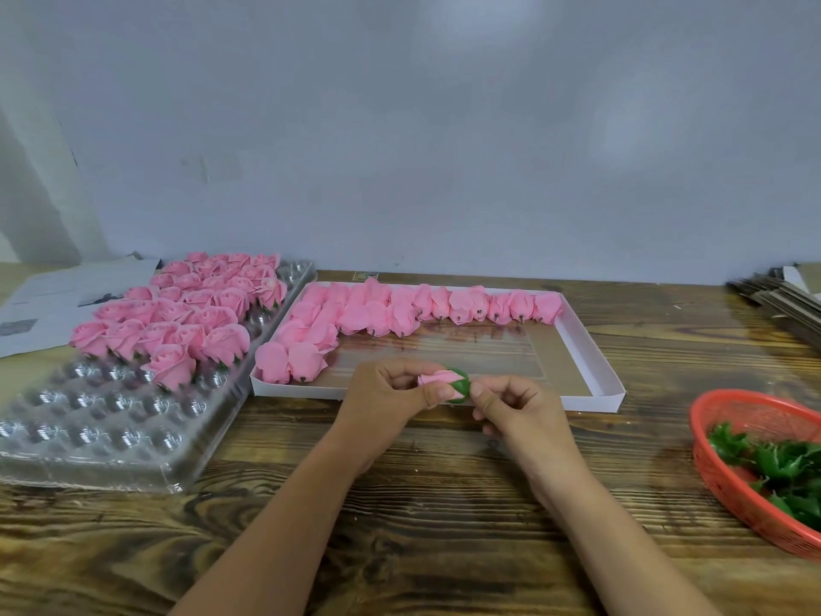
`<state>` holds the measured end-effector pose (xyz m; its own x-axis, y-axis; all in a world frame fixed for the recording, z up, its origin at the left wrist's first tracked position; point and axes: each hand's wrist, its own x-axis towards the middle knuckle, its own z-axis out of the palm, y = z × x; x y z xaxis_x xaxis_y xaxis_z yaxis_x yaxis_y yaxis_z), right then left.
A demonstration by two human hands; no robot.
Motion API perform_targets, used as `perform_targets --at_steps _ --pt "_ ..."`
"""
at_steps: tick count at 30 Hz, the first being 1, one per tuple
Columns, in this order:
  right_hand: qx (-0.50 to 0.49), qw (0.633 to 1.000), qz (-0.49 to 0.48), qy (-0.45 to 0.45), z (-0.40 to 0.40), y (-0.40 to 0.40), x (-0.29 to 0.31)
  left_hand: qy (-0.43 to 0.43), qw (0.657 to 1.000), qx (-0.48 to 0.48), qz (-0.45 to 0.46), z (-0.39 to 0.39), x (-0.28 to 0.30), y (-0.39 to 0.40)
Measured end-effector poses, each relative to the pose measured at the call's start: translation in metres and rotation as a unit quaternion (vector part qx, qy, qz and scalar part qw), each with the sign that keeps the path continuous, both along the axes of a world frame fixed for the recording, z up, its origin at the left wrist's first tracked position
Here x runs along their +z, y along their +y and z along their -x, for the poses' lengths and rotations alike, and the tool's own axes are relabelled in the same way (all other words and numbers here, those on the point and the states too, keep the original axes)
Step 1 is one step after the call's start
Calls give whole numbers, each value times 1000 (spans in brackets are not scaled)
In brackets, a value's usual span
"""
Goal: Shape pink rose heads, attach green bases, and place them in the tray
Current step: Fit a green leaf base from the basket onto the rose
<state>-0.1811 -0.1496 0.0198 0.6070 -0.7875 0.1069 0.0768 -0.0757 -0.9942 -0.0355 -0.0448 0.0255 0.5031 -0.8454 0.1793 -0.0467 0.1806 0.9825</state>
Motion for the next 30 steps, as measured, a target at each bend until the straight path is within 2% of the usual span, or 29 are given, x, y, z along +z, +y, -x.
perform_targets --at_steps 9,14,17,20,23,25,30 --pt "33 999 -3 -7 3 -6 -4 -38 999 -10 -7 -3 -2 0" --pt "26 999 33 12 -1 -4 -6 -65 998 2 -26 -7 -1 1" --pt "25 987 140 74 -1 -3 -9 -98 995 19 -29 -7 0 1" --pt "23 951 269 153 0 1 -13 -120 991 34 -39 -6 -4 0" --pt "-10 926 334 174 0 4 -12 -154 986 29 -48 -2 -6 -1" --pt "-15 929 334 158 2 4 -10 -167 985 20 -45 2 -4 -1" --pt "24 968 231 99 0 6 -6 -123 992 30 -15 4 1 -2"
